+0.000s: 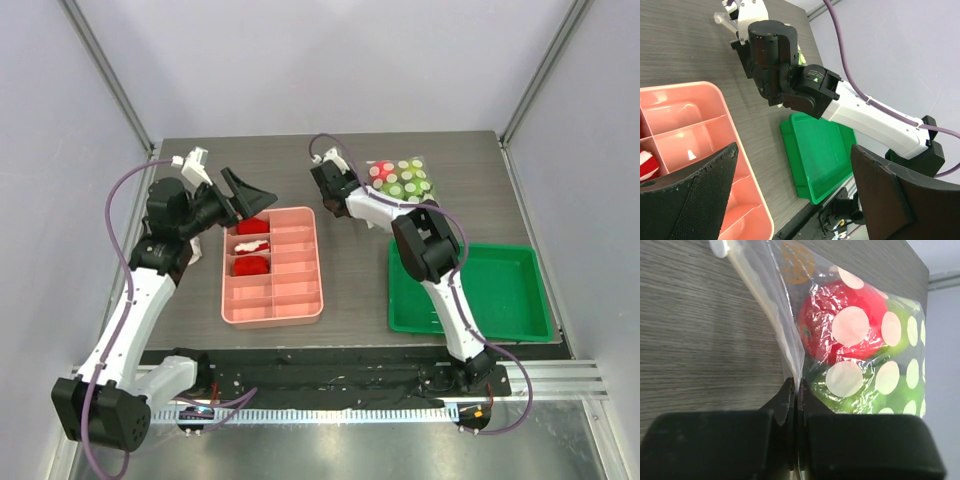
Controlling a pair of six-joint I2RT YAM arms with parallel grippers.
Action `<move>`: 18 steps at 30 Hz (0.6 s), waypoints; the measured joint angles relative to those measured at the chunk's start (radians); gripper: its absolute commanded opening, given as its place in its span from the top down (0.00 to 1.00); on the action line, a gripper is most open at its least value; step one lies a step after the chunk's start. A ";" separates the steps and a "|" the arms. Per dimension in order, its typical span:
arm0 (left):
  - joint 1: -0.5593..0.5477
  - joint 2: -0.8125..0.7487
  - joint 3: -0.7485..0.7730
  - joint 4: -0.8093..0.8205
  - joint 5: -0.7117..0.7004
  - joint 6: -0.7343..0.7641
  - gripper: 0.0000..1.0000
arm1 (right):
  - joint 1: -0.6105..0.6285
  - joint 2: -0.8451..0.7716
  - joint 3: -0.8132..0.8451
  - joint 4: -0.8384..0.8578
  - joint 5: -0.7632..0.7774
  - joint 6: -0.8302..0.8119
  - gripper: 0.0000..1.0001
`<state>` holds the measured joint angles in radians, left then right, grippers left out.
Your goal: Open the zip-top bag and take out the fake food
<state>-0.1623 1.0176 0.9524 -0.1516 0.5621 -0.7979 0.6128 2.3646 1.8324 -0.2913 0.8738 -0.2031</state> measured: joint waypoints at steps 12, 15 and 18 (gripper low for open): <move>-0.095 0.241 0.084 0.051 -0.016 0.002 0.18 | -0.066 -0.366 -0.122 -0.049 -0.443 -0.037 0.99; -0.122 0.321 0.164 0.048 -0.013 0.058 0.19 | -0.144 -0.459 -0.120 -0.079 -0.650 -0.046 0.98; -0.145 0.384 0.255 0.026 -0.016 0.161 0.19 | -0.239 -0.486 -0.085 -0.141 -0.833 -0.063 0.98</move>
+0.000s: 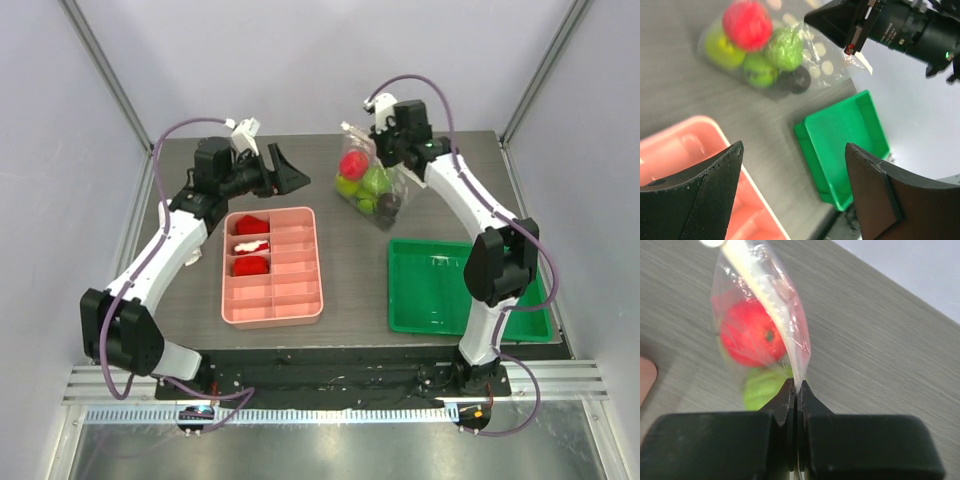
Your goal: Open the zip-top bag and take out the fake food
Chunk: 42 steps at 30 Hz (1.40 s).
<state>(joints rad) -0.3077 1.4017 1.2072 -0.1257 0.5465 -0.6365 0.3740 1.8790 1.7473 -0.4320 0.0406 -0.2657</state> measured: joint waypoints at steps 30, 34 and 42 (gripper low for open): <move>-0.048 0.728 0.425 0.434 0.295 0.463 0.56 | -0.172 0.228 0.375 -0.572 -0.840 -0.299 0.87; -0.049 0.757 0.413 0.571 0.317 0.346 0.95 | -0.158 0.228 0.372 -0.568 -0.781 -0.250 0.61; -0.052 0.728 0.287 0.809 0.313 0.148 1.00 | -0.008 0.143 0.109 -0.314 -0.230 -0.081 0.38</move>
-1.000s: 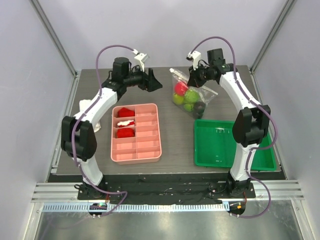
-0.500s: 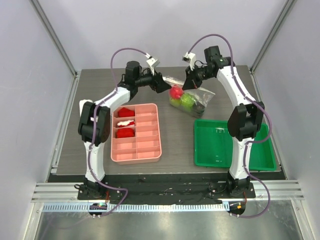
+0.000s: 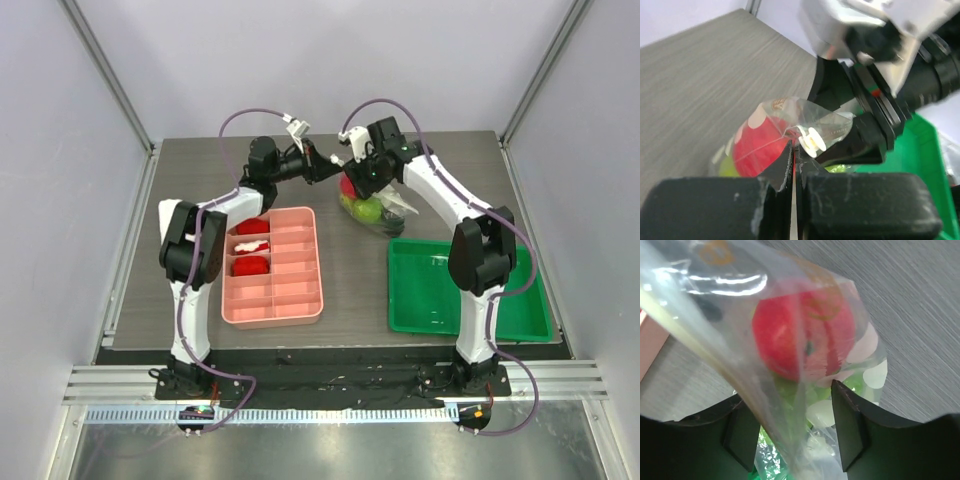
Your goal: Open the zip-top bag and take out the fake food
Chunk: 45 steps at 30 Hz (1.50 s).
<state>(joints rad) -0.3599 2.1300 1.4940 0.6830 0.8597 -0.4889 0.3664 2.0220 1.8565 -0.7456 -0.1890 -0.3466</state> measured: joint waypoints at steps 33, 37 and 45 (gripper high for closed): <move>0.009 -0.162 -0.140 -0.082 -0.040 -0.002 0.37 | 0.054 -0.159 -0.023 0.084 -0.011 -0.113 0.98; 0.080 -0.163 -0.170 0.066 0.045 -0.043 0.40 | 0.028 -0.159 -0.009 0.034 -0.110 -0.146 0.98; 0.123 -0.164 -0.233 0.227 0.156 -0.060 0.27 | -0.040 -0.103 0.156 -0.103 -0.256 -0.190 0.98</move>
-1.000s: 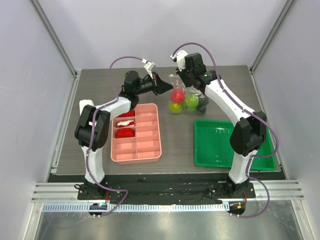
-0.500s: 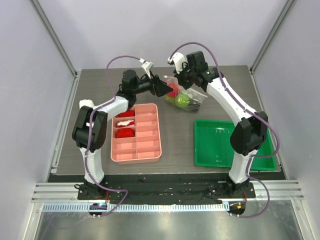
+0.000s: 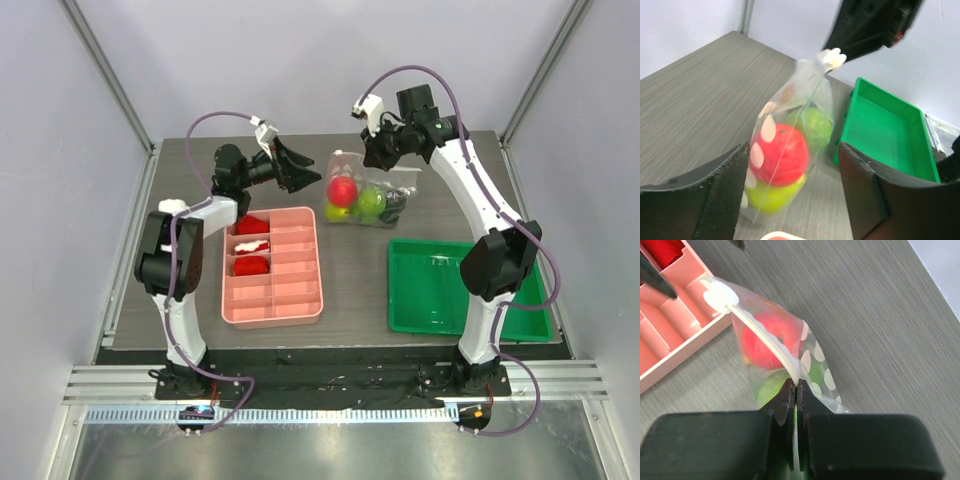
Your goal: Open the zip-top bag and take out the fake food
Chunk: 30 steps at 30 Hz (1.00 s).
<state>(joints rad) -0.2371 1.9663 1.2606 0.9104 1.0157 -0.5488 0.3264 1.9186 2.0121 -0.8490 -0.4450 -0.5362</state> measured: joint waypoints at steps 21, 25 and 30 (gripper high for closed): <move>-0.092 0.087 0.129 -0.006 0.035 0.048 1.00 | -0.002 0.052 0.061 -0.119 -0.111 -0.030 0.87; -0.092 0.087 0.129 -0.003 0.034 0.050 1.00 | 0.001 0.052 0.073 -0.111 -0.117 0.007 0.45; -0.095 0.079 0.102 -0.004 0.018 0.053 1.00 | 0.040 0.052 0.075 -0.068 -0.085 0.048 0.40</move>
<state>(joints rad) -0.3317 2.0449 1.3624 0.9062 1.0340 -0.4957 0.3660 1.9709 2.0872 -0.9169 -0.5301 -0.4877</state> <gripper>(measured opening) 0.004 0.594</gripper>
